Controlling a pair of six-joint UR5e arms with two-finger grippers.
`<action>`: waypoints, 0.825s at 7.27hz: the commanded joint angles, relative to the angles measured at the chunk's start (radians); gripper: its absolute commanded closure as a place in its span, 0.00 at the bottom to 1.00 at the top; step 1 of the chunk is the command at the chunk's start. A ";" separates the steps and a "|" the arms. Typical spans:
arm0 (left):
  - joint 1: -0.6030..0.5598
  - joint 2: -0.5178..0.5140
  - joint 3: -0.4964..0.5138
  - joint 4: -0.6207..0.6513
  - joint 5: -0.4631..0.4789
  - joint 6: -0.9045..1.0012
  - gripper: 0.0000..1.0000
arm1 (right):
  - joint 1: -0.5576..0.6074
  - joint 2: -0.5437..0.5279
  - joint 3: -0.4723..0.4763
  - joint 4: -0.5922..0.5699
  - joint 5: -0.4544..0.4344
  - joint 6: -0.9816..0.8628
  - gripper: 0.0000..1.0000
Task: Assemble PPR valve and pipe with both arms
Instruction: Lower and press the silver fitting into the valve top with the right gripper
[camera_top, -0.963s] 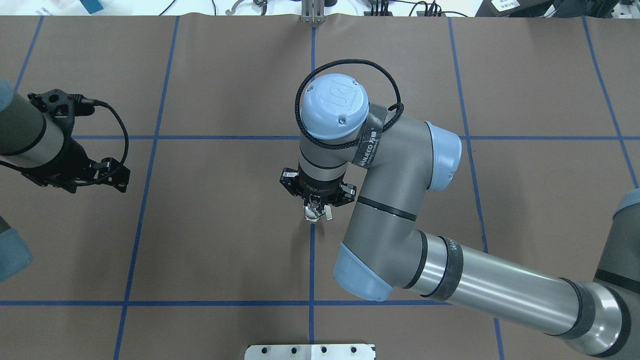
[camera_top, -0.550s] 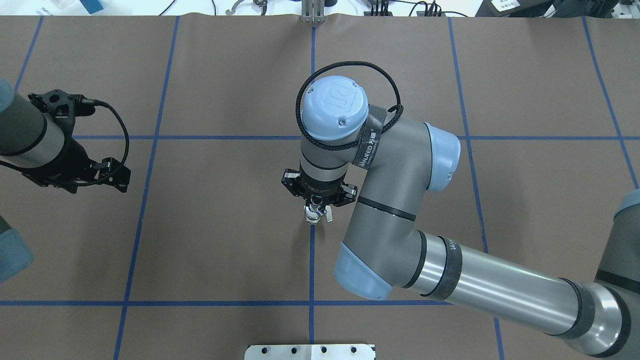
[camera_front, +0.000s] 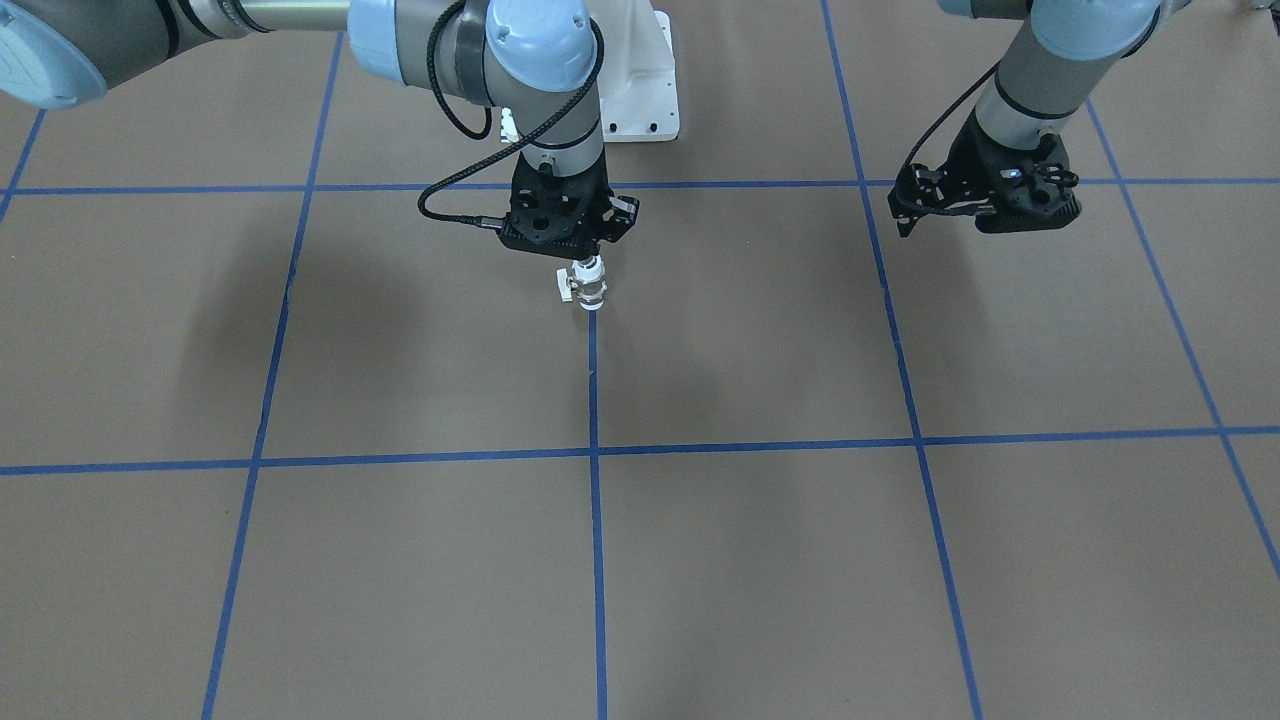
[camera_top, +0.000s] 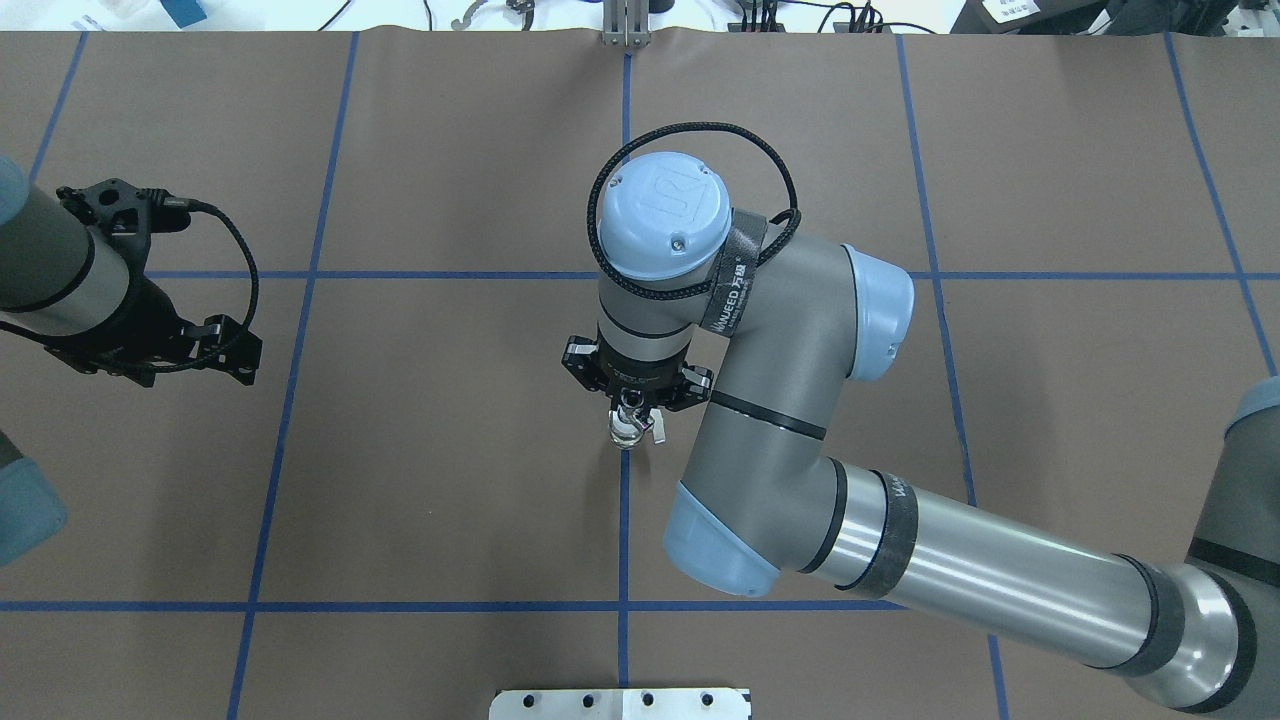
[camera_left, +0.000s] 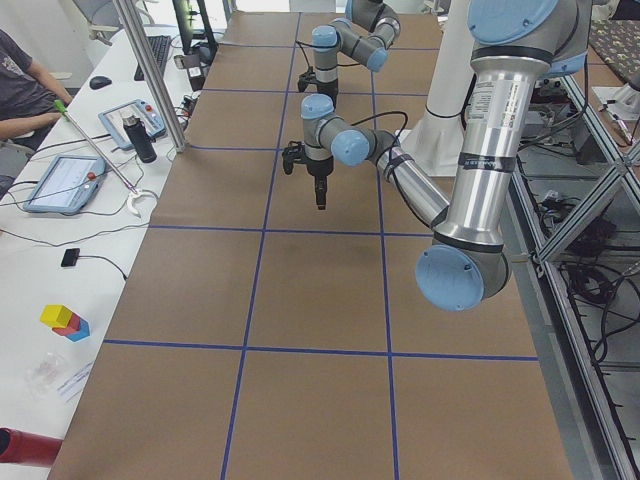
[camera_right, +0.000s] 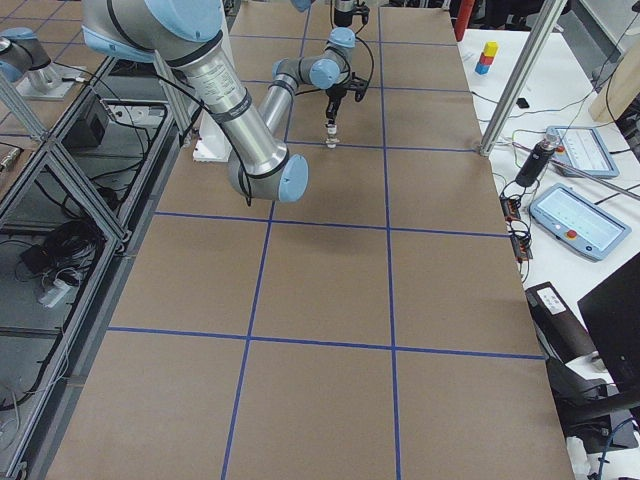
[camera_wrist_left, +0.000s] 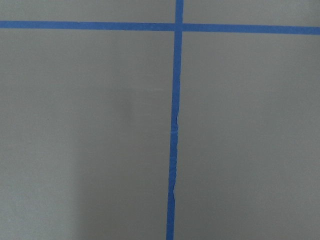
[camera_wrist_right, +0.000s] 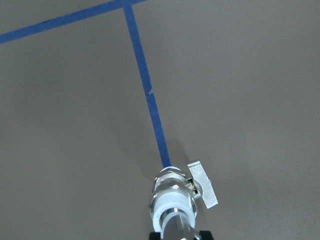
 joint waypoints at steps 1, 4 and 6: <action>0.000 0.000 -0.001 0.000 0.000 0.000 0.00 | -0.001 0.001 -0.005 0.004 0.000 0.000 1.00; 0.000 0.000 -0.001 0.000 0.000 0.000 0.00 | -0.004 0.004 -0.021 0.014 0.000 0.000 0.62; 0.000 0.000 -0.001 0.000 0.000 -0.002 0.00 | -0.004 0.005 -0.022 0.014 0.000 0.000 0.22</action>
